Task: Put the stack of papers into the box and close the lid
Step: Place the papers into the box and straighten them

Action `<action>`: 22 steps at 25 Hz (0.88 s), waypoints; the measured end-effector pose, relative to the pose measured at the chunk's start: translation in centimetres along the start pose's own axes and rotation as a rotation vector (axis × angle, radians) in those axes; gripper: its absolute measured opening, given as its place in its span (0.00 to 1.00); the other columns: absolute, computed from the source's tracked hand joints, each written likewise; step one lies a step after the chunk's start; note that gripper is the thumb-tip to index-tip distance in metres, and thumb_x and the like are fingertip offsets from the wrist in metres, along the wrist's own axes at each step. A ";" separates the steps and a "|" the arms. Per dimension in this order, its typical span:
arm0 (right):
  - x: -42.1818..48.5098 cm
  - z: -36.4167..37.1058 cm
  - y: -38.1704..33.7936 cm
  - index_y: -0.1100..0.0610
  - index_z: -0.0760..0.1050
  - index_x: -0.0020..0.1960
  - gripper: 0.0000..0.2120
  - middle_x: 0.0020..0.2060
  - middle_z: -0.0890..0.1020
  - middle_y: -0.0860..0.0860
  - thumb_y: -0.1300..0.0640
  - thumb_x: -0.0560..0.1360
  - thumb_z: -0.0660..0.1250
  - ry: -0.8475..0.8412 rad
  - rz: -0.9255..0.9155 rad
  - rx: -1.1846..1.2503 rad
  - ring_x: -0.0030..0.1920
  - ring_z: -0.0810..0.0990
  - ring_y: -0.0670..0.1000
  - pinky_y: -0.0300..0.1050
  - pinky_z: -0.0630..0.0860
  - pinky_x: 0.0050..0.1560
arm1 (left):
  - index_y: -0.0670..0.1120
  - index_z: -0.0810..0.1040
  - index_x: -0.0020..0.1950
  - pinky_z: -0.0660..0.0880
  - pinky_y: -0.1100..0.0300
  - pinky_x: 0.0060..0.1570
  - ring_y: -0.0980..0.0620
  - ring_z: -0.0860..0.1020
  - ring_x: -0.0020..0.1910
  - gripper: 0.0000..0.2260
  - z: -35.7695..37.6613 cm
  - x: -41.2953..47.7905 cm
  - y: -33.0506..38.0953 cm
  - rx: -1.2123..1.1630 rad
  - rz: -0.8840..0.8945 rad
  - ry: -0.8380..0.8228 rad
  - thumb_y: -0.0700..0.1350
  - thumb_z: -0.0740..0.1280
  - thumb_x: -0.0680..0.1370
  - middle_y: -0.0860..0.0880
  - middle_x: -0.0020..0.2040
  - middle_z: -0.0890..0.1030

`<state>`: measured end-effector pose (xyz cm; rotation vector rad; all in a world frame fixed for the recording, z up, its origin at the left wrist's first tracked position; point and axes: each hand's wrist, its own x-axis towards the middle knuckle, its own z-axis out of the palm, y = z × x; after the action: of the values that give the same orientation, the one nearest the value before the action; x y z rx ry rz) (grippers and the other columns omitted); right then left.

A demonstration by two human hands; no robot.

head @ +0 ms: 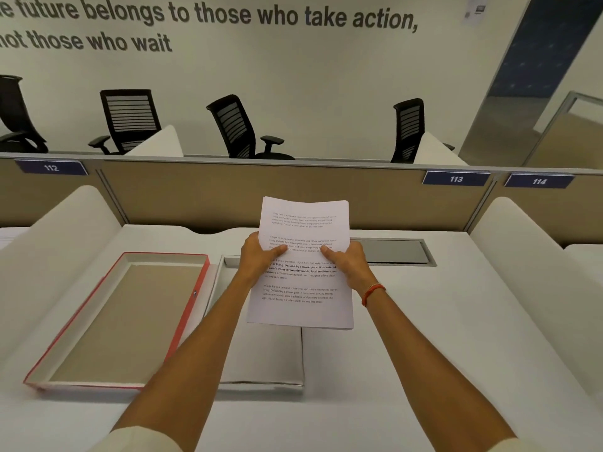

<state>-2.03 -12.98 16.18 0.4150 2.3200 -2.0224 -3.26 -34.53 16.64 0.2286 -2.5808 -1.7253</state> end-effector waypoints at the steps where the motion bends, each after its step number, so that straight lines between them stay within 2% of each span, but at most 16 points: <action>1: -0.2 1.3 0.1 0.63 0.78 0.63 0.20 0.56 0.85 0.59 0.57 0.73 0.74 -0.005 0.006 -0.005 0.50 0.85 0.58 0.50 0.84 0.46 | 0.44 0.73 0.64 0.81 0.47 0.55 0.42 0.82 0.55 0.23 -1.0 0.2 -0.7 0.009 -0.013 -0.004 0.48 0.75 0.73 0.43 0.63 0.80; 3: -0.4 3.7 0.5 0.63 0.79 0.62 0.20 0.56 0.85 0.59 0.57 0.73 0.74 -0.013 0.028 -0.010 0.50 0.86 0.59 0.49 0.84 0.45 | 0.43 0.73 0.65 0.81 0.45 0.56 0.42 0.82 0.56 0.24 -2.8 0.5 -2.1 0.012 -0.036 -0.017 0.48 0.75 0.73 0.43 0.63 0.80; 6: -0.8 6.9 1.3 0.63 0.78 0.62 0.20 0.56 0.85 0.59 0.57 0.73 0.75 -0.007 0.075 -0.026 0.52 0.86 0.60 0.55 0.84 0.51 | 0.42 0.72 0.66 0.80 0.43 0.58 0.41 0.81 0.58 0.25 -5.1 0.6 -4.3 -0.013 -0.069 -0.039 0.47 0.75 0.73 0.42 0.64 0.79; 10: -1.3 9.8 2.6 0.62 0.76 0.63 0.22 0.57 0.84 0.59 0.57 0.72 0.75 0.010 0.128 -0.065 0.54 0.85 0.61 0.59 0.82 0.56 | 0.42 0.72 0.66 0.80 0.48 0.57 0.41 0.81 0.58 0.24 -6.7 0.6 -6.9 -0.023 -0.099 -0.048 0.47 0.75 0.73 0.42 0.64 0.79; 13: -1.8 11.1 4.0 0.62 0.70 0.65 0.26 0.60 0.81 0.58 0.56 0.72 0.75 0.041 0.163 -0.103 0.56 0.83 0.60 0.57 0.82 0.57 | 0.43 0.73 0.66 0.80 0.53 0.51 0.41 0.82 0.57 0.23 -6.7 0.7 -9.0 -0.032 -0.110 -0.065 0.45 0.75 0.73 0.42 0.64 0.80; 15: -1.9 11.6 4.9 0.62 0.67 0.66 0.28 0.61 0.80 0.58 0.56 0.72 0.76 0.059 0.180 -0.132 0.58 0.82 0.60 0.55 0.81 0.57 | 0.41 0.74 0.65 0.81 0.50 0.52 0.40 0.82 0.57 0.23 -6.3 0.8 -10.3 -0.050 -0.145 -0.076 0.44 0.76 0.72 0.41 0.63 0.80; 19: -0.8 12.2 6.8 0.62 0.67 0.66 0.28 0.62 0.79 0.59 0.56 0.72 0.75 0.049 0.176 -0.192 0.57 0.81 0.57 0.49 0.80 0.55 | 0.39 0.76 0.64 0.80 0.51 0.51 0.40 0.82 0.57 0.23 -5.6 1.4 -12.2 -0.053 -0.197 -0.070 0.42 0.77 0.71 0.39 0.62 0.82; 22: 0.1 13.1 7.7 0.62 0.66 0.67 0.28 0.64 0.78 0.59 0.56 0.73 0.75 0.024 0.195 -0.217 0.62 0.80 0.59 0.51 0.79 0.59 | 0.39 0.76 0.64 0.80 0.50 0.53 0.40 0.82 0.58 0.24 -5.4 2.0 -13.3 -0.042 -0.237 -0.049 0.42 0.77 0.70 0.39 0.61 0.82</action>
<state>-2.35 -24.85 6.72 0.6269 2.3738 -1.6683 -3.21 -44.76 6.35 0.5166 -2.6416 -1.8777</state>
